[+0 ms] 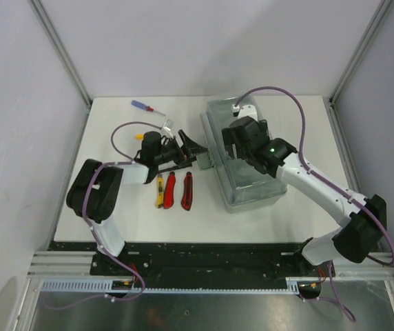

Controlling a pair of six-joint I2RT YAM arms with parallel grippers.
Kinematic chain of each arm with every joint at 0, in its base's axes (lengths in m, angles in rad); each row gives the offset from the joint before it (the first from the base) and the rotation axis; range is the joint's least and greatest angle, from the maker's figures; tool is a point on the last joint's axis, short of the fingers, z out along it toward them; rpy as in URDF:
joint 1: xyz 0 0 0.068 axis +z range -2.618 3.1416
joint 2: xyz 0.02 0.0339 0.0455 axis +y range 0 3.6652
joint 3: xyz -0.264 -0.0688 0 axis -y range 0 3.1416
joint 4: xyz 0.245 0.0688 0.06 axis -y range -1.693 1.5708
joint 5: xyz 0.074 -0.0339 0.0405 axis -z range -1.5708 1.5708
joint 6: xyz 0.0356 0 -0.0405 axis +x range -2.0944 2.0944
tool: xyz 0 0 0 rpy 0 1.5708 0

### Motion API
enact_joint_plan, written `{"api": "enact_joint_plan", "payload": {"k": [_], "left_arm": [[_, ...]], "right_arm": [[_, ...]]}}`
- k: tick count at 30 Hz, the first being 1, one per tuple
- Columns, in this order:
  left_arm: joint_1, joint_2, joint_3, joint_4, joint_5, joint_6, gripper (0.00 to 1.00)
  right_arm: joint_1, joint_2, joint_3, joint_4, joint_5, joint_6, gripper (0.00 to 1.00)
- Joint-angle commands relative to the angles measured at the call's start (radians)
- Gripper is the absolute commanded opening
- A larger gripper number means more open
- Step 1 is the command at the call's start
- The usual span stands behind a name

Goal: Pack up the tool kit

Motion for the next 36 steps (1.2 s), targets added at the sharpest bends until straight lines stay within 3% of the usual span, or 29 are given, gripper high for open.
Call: {"api": "enact_joint_plan", "payload": {"k": [1,6,19,36], "left_arm": [[0.008,-0.027,0.027,-0.072,-0.039,0.05,0.9],[0.008,-0.022,0.025,-0.126,-0.069,0.085,0.88],[0.008,-0.031,0.038,-0.164,-0.055,0.132,0.87],[0.008,-0.014,0.053,-0.191,-0.05,0.129,0.78]], "right_arm": [[0.074,0.102,0.037,-0.186,0.082,-0.083,0.89],[0.095,0.149,0.135,-0.184,0.126,-0.084,0.84],[0.097,0.059,0.213,-0.04,-0.006,-0.06,0.77],[0.089,0.232,0.272,-0.183,-0.124,-0.024,0.61]]}}
